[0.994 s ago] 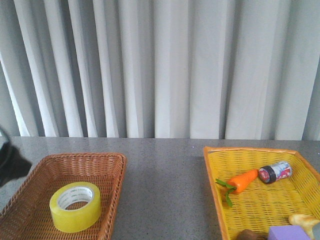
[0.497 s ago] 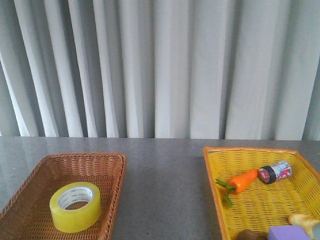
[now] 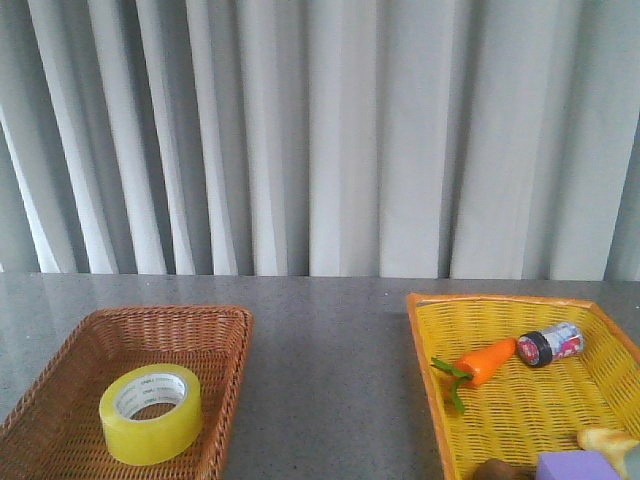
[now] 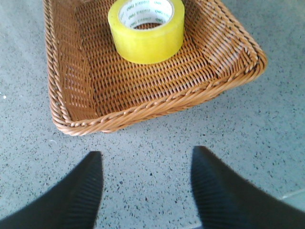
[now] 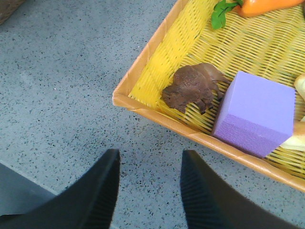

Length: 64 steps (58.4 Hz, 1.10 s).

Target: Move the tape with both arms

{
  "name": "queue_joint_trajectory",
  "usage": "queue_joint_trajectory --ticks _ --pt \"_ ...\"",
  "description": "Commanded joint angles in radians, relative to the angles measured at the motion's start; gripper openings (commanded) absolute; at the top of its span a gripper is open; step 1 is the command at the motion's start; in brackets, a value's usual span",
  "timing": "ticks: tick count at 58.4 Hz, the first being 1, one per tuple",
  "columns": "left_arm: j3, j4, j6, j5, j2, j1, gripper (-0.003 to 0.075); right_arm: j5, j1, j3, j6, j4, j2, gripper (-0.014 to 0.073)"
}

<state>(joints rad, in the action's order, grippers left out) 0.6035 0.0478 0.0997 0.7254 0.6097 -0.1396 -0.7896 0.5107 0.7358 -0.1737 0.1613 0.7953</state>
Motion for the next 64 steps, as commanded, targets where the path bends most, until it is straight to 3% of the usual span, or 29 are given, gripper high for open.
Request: queue_joint_trajectory --ticks 1,17,54,64 --pt "0.023 0.011 -0.01 -0.095 0.002 -0.001 0.0232 0.052 -0.006 0.024 0.001 0.012 -0.005 0.0221" --pt "0.023 0.011 -0.01 -0.118 0.002 -0.001 -0.0009 0.052 -0.006 0.024 0.001 0.012 -0.005 -0.0004" --pt "0.023 0.01 -0.01 -0.129 0.002 -0.004 -0.0007 0.051 -0.006 0.024 0.001 0.013 -0.005 -0.0007" --pt "-0.036 -0.03 -0.008 -0.155 -0.1 0.0 -0.0006 0.05 -0.006 0.024 0.001 0.013 -0.005 -0.0007"
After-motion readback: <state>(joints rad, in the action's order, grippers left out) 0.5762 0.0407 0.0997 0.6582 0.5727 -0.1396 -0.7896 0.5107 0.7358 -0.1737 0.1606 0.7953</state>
